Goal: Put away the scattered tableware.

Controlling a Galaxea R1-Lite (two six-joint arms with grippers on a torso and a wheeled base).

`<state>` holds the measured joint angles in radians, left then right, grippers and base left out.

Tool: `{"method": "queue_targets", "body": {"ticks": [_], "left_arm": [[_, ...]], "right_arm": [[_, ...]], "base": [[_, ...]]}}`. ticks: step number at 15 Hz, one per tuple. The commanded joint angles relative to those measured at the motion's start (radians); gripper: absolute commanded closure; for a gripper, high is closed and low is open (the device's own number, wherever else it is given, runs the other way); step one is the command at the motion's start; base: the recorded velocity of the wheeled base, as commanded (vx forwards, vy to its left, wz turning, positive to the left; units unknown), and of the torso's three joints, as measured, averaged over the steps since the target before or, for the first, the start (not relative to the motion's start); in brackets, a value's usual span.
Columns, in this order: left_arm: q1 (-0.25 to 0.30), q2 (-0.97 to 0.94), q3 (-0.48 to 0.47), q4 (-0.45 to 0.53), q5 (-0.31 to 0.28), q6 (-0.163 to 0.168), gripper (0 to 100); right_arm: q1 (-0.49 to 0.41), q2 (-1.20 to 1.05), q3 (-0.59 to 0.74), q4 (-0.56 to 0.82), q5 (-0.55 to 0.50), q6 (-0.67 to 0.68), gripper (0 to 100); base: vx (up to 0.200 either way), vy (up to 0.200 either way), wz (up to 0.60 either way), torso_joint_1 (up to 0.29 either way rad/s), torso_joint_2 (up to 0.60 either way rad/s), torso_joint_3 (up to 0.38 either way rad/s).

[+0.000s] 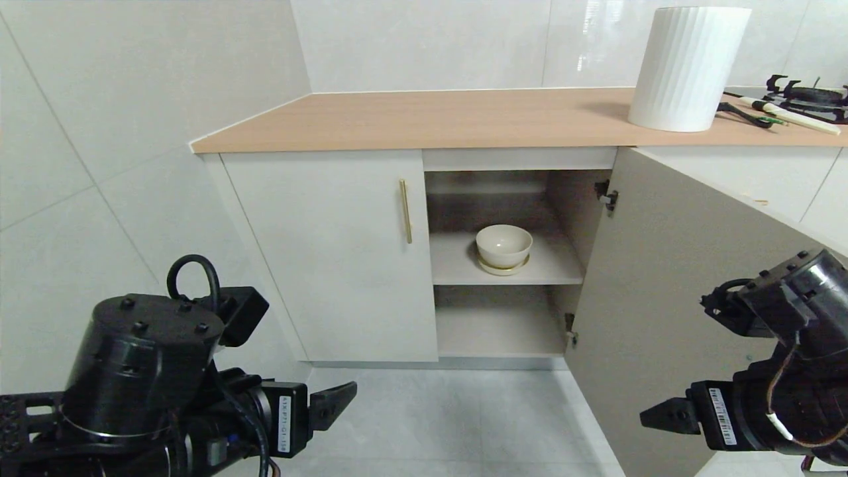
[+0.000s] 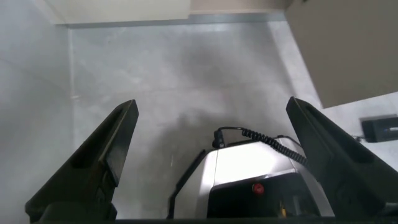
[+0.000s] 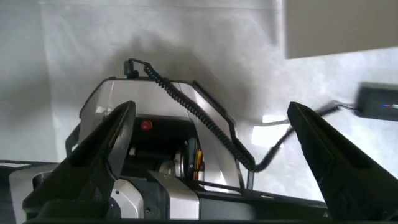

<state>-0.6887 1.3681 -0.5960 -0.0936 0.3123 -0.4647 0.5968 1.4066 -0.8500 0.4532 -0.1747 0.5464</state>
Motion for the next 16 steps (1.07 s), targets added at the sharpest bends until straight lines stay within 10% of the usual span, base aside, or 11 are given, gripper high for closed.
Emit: {"method": "queue_targets", "body": {"ticks": [1, 7, 11, 16], "left_arm": [[0.000, 0.002, 0.002, 0.000, -0.001, 0.000, 0], [0.000, 0.000, 0.008, 0.000, -0.002, 0.001, 0], [0.002, -0.003, 0.008, 0.000, -0.001, 0.001, 0], [0.000, 0.000, 0.007, 0.000, -0.001, 0.001, 0]], "right_arm": [[0.003, -0.005, 0.002, 0.016, 0.000, -0.013, 0], [-0.038, -0.005, -0.014, 0.265, -0.034, -0.108, 0], [-0.445, -0.052, -0.095, 0.266, -0.118, -0.283, 0], [-0.828, -0.078, -0.178, 0.162, 0.072, -0.477, 0]], "base": [[0.000, -0.200, 0.00, 0.002, 0.00, -0.002], [0.000, -0.033, 0.00, 0.000, 0.00, 0.001], [0.000, 0.000, 0.00, 0.000, 0.00, 0.000], [0.000, 0.000, 0.00, 0.000, 0.00, 0.000]]}}
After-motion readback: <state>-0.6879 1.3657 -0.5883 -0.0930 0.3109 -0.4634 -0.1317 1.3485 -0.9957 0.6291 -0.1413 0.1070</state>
